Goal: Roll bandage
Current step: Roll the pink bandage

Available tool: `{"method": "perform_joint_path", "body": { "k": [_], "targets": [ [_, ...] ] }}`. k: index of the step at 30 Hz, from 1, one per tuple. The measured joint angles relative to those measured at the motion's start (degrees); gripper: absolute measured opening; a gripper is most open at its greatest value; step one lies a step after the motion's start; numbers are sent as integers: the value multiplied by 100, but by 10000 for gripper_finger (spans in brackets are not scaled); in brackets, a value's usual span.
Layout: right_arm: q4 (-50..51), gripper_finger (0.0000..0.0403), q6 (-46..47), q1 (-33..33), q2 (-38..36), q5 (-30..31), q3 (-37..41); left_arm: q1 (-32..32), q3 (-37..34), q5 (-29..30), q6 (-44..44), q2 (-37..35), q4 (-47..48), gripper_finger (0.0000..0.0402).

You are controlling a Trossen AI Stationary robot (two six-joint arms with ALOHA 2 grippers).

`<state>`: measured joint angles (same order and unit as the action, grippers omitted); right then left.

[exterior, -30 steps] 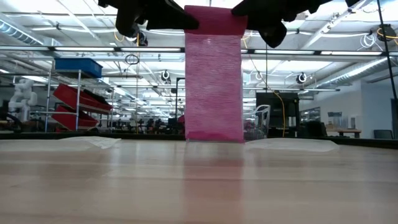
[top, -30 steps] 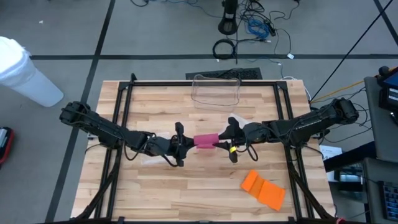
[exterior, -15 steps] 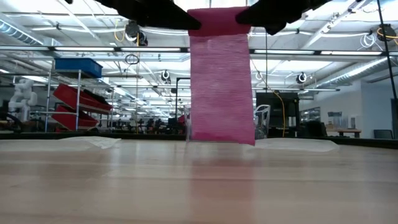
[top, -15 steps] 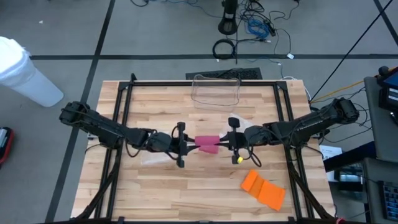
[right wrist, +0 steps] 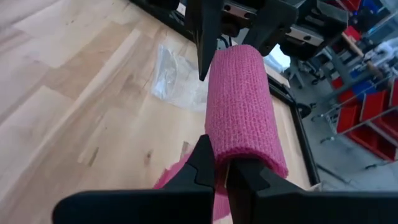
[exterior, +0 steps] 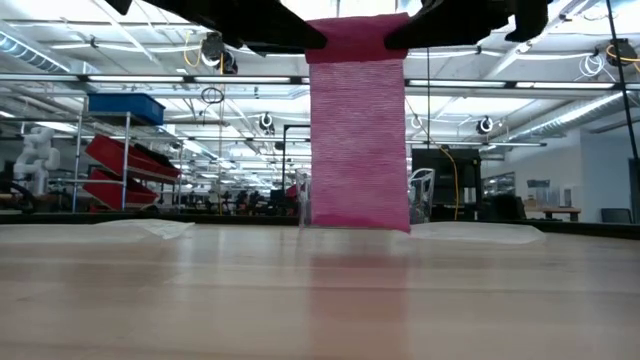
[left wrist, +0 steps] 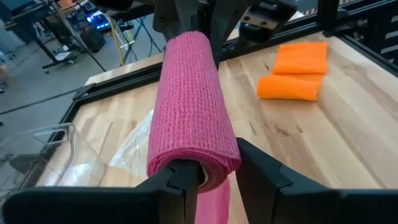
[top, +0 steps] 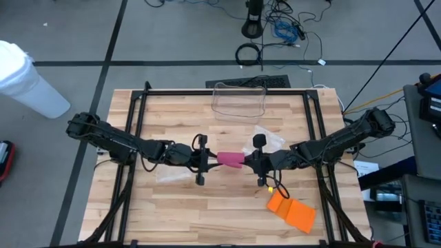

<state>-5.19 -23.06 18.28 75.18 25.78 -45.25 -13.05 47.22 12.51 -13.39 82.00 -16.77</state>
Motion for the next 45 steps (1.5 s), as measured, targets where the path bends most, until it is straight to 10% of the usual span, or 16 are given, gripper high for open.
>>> {"method": "perform_joint_path", "body": {
  "k": [10, 30, 38, 45],
  "targets": [
    [-41, 12, -16, 39, 7, 20, -2, -7, 0, 73, -35, 0, -95, 51],
    [-468, 108, 3949, -421, -57, -1263, 15, -279, 34, 1196, -1815, -17, 220, 14],
    [-485, 47, 3354, -475, -57, -1296, 13, -394, 35, 1341, -1561, -11, 245, 28],
    [-336, 9, 2007, -298, -39, -917, 11, -171, 28, 315, -715, -11, 303, 93]
  ]
}}
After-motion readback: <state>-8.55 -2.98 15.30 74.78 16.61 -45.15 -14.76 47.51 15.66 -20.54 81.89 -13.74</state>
